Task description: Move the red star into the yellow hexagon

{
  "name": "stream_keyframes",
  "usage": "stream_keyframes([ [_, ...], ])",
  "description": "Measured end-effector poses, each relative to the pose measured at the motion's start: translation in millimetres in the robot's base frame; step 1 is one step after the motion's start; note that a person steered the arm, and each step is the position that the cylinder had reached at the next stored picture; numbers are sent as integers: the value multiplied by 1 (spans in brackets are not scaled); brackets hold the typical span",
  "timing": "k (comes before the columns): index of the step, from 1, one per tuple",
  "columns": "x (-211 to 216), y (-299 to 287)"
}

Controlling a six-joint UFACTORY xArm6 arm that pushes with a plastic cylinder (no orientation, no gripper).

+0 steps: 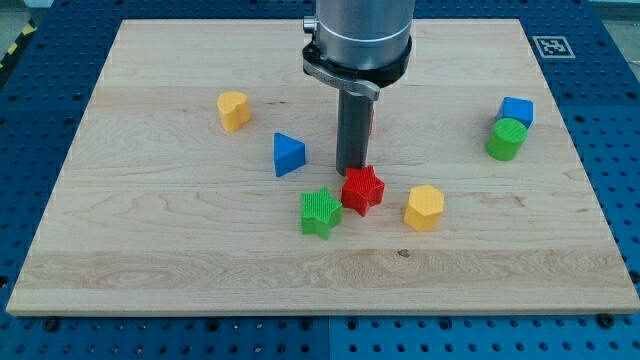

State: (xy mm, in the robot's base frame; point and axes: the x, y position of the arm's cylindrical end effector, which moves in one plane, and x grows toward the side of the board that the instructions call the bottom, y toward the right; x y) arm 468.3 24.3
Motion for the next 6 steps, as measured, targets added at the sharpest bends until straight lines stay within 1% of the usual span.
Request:
stream_keyframes([
  [1, 7, -29],
  [2, 18, -36],
  [3, 18, -36],
  [5, 18, 17],
  [6, 19, 24],
])
